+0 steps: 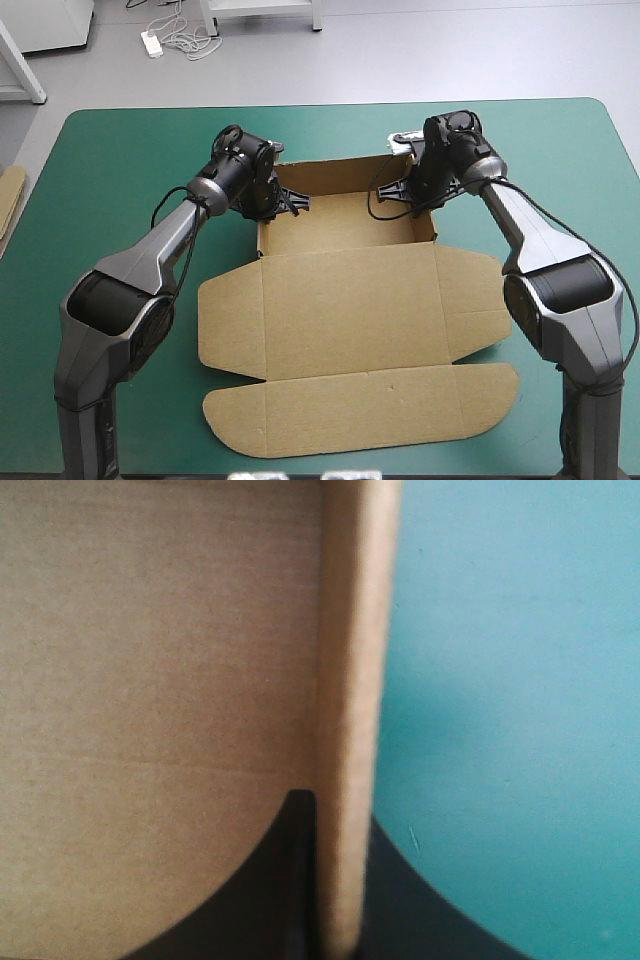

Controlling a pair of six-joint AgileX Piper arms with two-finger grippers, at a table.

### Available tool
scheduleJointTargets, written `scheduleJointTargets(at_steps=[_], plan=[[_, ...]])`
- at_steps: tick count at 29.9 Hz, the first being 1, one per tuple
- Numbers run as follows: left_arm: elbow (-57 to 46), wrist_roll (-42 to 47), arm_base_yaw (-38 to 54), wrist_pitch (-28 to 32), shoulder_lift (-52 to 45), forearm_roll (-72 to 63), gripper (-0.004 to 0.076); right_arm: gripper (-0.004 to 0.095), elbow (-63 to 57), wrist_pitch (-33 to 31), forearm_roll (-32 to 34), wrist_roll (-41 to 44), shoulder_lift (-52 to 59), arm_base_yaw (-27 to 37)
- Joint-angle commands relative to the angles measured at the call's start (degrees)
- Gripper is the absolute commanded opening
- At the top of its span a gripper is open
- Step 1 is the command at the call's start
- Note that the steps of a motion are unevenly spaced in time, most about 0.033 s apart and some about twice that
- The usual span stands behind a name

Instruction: Fold the box

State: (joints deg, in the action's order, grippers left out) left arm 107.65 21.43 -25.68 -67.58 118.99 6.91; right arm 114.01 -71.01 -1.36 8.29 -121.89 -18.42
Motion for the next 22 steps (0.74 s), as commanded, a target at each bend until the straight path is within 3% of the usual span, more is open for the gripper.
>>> scheduleJointTargets(at_steps=[1, 7, 10, 13, 17, 19, 22], plan=[[1.94, -2.62, -0.44, 1.71, -2.94, 0.24, -0.0008, -0.0015, 1.39, -0.34, 0.82, -1.51, 2.03, -0.31], [1.94, -2.62, -0.44, 2.91, -2.94, 2.26, -0.0007, -0.0017, 1.39, 0.05, 0.82, -1.51, 1.82, -0.31], [1.94, -2.62, -0.44, 3.15, -3.05, 2.52, 0.0057, 0.0002, 1.49, 1.04, 0.82, -1.51, 1.82, -0.31], [1.94, -2.62, -0.44, 3.15, -3.05, 2.52, 0.0205, 0.0105, 1.49, 1.43, 0.82, -1.51, 1.82, -0.31], [1.94, -2.86, -0.44, 2.24, -3.05, 2.52, 0.0433, 0.0319, 1.49, 1.43, 1.36, -1.51, 1.82, -0.31], [1.94, -3.09, -0.44, 1.83, -3.05, 2.82, 0.0477, 0.0431, 1.85, 1.09, 1.99, -1.51, 1.82, -0.31], [2.09, -3.09, -0.44, 0.74, -3.25, 4.37, 0.0477, 0.0530, 3.56, -0.27, 3.76, -1.51, 1.82, -0.20]])
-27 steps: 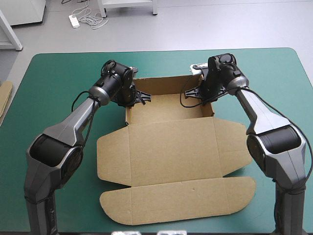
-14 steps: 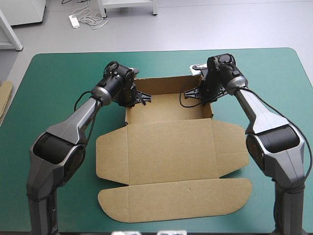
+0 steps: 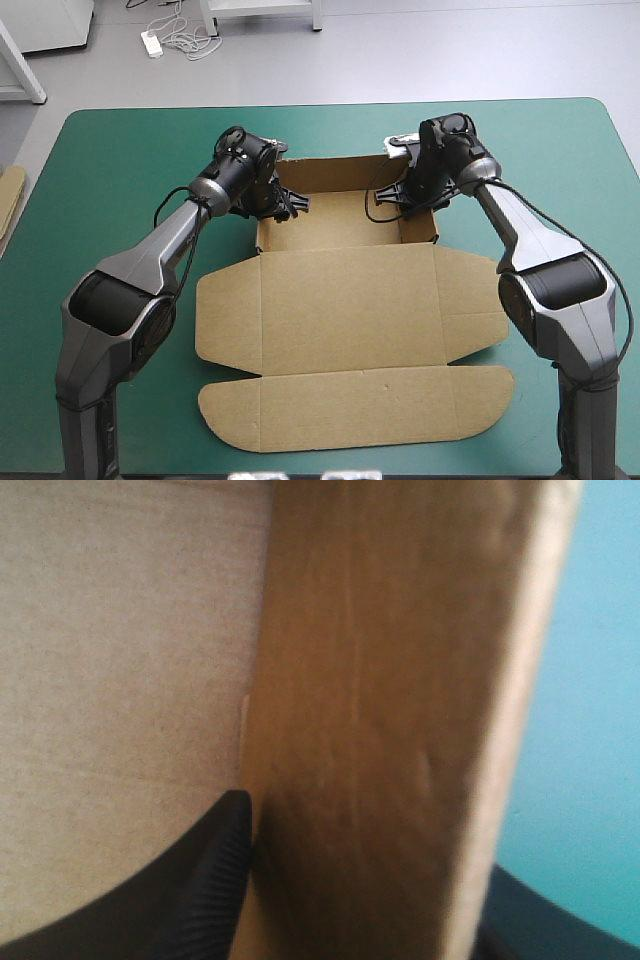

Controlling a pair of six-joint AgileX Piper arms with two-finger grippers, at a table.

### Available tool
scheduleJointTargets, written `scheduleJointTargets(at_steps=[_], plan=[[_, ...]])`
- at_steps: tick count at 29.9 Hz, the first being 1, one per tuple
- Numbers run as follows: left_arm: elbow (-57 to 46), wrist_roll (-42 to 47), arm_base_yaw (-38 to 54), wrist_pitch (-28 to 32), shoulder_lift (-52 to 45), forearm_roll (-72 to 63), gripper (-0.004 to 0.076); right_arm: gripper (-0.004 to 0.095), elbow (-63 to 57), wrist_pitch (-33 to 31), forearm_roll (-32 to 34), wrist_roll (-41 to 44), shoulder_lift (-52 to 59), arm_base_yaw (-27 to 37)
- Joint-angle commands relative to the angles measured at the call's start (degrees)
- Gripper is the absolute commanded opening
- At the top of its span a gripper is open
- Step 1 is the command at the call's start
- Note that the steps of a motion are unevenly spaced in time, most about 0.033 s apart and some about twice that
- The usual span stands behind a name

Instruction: Fold the box

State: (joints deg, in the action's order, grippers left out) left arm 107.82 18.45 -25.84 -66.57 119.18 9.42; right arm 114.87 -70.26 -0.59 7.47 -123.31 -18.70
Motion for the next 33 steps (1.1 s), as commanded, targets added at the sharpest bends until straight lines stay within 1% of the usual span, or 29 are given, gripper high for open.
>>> scheduleJointTargets(at_steps=[1, 8, 15, 19, 23, 26, 29, 32, 33], plan=[[2.24, -0.11, -0.29, -0.99, -3.36, 2.51, 0.0477, 0.0544, 3.57, -1.13, 3.44, -0.80, 3.25, 0.08], [7.12, -1.59, -0.29, -2.98, -5.26, 3.53, 0.0477, 0.0546, 7.47, -1.13, 3.44, -1.14, 4.89, 0.08], [14.56, -4.02, -0.29, -7.27, -7.15, 4.31, 0.0477, 0.0550, 7.47, -1.13, 3.75, -1.81, 7.76, 0.08], [16.92, -4.97, -0.29, -7.37, -9.42, 4.65, 0.0477, 0.0550, 7.47, -1.13, 4.44, -2.47, 10.79, 0.08], [17.23, -7.69, -0.29, -7.37, -13.96, 5.15, 0.0470, 0.0550, 7.35, -1.13, 4.88, -3.28, 13.75, 0.08], [16.96, -10.12, -0.20, -7.37, -17.97, 5.25, 0.0426, 0.0550, 6.98, -1.23, 4.92, -3.38, 14.92, 0.08], [16.59, -11.63, -0.20, -7.37, -22.54, 5.55, 0.0355, 0.0550, 3.81, -1.23, 4.81, -3.38, 16.63, 0.08], [16.59, -12.56, 0.35, -7.47, -27.71, 6.49, 0.0227, 0.0550, -0.78, -1.23, 4.96, -3.38, 18.59, 0.08], [16.59, -13.15, 0.51, -7.48, -29.55, 6.61, 0.0169, 0.0550, -2.21, -1.12, 4.82, -3.28, 19.11, 0.08]])
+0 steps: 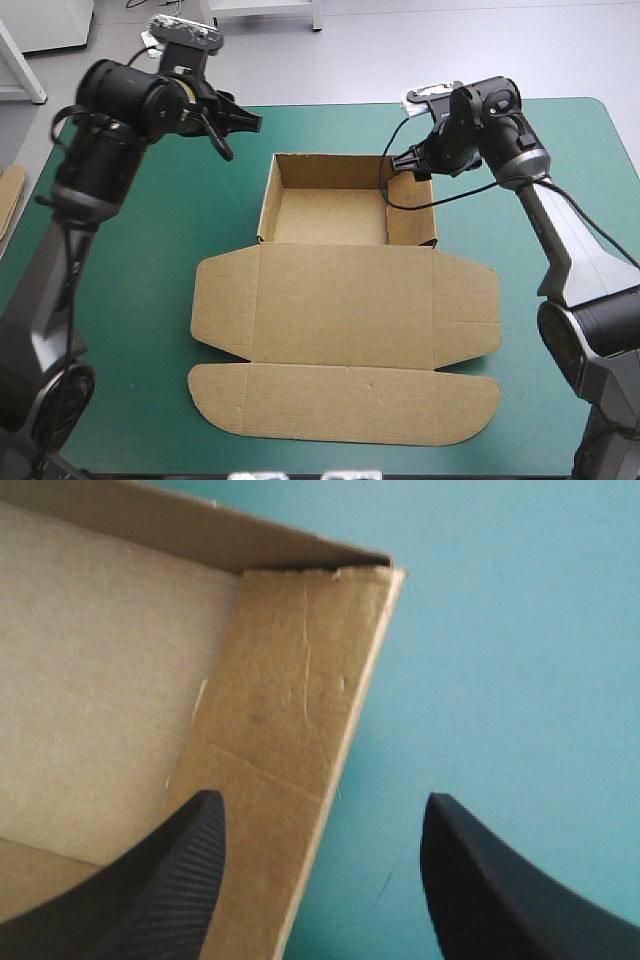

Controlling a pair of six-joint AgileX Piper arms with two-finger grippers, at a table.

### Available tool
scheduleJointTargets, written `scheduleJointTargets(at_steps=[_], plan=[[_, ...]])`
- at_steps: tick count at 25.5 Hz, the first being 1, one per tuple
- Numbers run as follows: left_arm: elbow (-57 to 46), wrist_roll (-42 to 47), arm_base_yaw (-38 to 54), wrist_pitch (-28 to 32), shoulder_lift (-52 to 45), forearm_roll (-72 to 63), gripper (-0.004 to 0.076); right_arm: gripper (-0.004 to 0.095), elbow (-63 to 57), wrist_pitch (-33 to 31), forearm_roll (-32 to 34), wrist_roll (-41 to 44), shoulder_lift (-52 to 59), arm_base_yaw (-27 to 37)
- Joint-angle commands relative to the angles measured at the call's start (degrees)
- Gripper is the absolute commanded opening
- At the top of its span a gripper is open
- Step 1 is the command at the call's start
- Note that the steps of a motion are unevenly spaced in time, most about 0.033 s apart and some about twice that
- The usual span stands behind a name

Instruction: Fold the box

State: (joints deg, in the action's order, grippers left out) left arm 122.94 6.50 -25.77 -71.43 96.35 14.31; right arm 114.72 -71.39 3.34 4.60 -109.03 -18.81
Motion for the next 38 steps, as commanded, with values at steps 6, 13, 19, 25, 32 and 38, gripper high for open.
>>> scheduleJointTargets(at_steps=[6, 13, 19, 25, 32, 38], plan=[[-11.30, -3.06, 1.93, -2.62, -23.57, 7.61, -0.0004, 0.0550, -5.03, 1.86, 0.54, 0.40, 5.46, 0.20], [-45.10, 7.41, 1.93, -2.62, -51.86, 12.41, -0.0004, 0.0550, -5.03, 4.33, -1.93, 0.92, 1.60, 0.20], [-49.08, 8.27, 1.93, -2.62, -62.93, 8.29, -0.0004, 0.0550, -5.03, 5.60, -1.53, 3.57, -3.15, 0.20], [-49.08, 8.02, 1.93, -2.62, -64.25, 7.50, -0.0009, 0.0480, -5.03, 6.35, -2.30, 3.71, -6.23, 0.20], [-49.35, 8.02, 1.93, -2.62, -64.25, 7.52, -0.0009, -0.0014, -5.03, 6.93, 0.63, 3.53, -6.00, 0.20], [-49.35, 8.02, 1.93, -2.62, -64.25, 7.28, -0.0009, -0.0017, -4.93, 6.33, 6.82, 3.63, -4.47, 0.32]])
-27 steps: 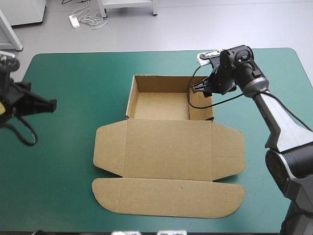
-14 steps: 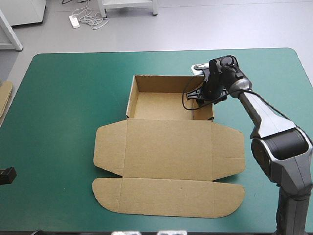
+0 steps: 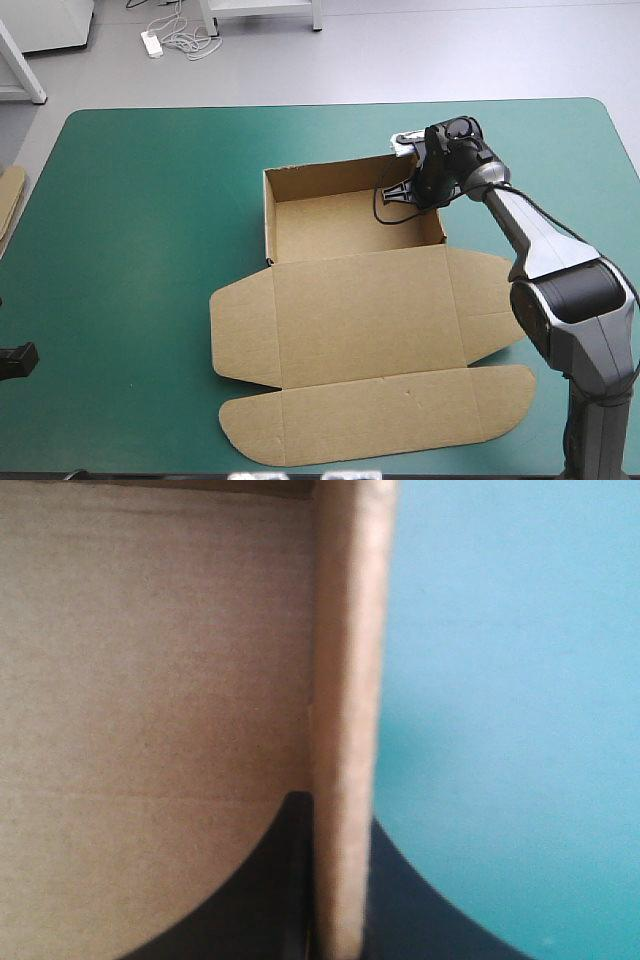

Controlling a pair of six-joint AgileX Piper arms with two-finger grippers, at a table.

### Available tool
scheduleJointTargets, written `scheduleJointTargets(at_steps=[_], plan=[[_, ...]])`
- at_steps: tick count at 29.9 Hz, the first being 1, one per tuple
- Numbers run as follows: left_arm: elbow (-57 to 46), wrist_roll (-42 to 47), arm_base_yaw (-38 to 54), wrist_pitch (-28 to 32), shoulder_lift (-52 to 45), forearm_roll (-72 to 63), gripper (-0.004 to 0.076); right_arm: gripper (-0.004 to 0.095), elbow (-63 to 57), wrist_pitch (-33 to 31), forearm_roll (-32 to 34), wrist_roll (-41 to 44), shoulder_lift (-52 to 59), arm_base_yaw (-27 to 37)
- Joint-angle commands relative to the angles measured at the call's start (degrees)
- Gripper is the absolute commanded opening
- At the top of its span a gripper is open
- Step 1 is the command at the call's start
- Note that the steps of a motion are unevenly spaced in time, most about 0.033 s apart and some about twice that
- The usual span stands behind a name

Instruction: Fold the box

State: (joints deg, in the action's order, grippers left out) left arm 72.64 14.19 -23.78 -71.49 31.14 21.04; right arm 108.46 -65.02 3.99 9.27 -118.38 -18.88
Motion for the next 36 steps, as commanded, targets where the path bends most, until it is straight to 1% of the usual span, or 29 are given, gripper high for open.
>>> scheduleJointTargets(at_steps=[1, 5, 10, 14, 21, 27, 30, 31, 32, 34, 36], plan=[[0.96, 0.34, -0.06, -2.55, 0.96, 0.55, -0.0009, -0.0017, 1.34, -0.27, 7.50, -0.92, 5.19, 0.75], [0.89, -0.02, -0.06, -2.55, 0.85, 0.45, -0.0009, -0.0017, 1.34, -1.92, 11.19, -0.46, 6.51, 3.75], [0.83, -0.16, -0.06, -2.55, 0.85, 0.45, -0.0009, -0.0017, 1.34, -4.67, 12.15, -0.56, 7.49, 10.71], [-0.23, -0.32, -0.06, -2.55, 0.85, 0.83, -0.0009, -0.0017, 1.34, -6.37, 12.15, -0.95, 7.49, 17.49], [-5.49, -0.44, -0.06, -1.65, 0.85, 1.38, -0.0009, -0.0019, 1.34, -6.37, 11.79, -1.40, 7.49, 29.01], [-6.14, -0.44, -0.06, -0.59, 0.85, 1.48, -0.0009, -0.0019, 1.34, -6.25, 11.77, -2.68, 7.49, 36.39], [-6.14, -0.44, -0.06, -0.59, 0.85, 1.33, -0.0009, -0.0018, 1.23, -5.76, 10.37, -3.07, 7.49, 39.23], [-6.14, -0.44, -0.06, -0.59, 0.85, 1.33, -0.0009, -0.0014, 1.23, -5.58, 8.95, -3.59, 7.49, 39.91], [-6.14, -0.44, -0.06, -0.59, 0.85, 1.33, -0.0009, 0.0002, 1.23, -5.35, 6.71, -4.96, 7.49, 40.82], [-6.14, -0.44, -0.06, -0.59, 0.85, 1.33, -0.0009, 0.0081, 1.23, -4.85, 2.61, -6.87, 7.49, 42.39], [-6.14, -0.44, -0.06, -0.59, 0.85, 1.33, -0.0009, 0.0236, 1.23, -4.69, -0.22, -8.24, 7.49, 43.20]])
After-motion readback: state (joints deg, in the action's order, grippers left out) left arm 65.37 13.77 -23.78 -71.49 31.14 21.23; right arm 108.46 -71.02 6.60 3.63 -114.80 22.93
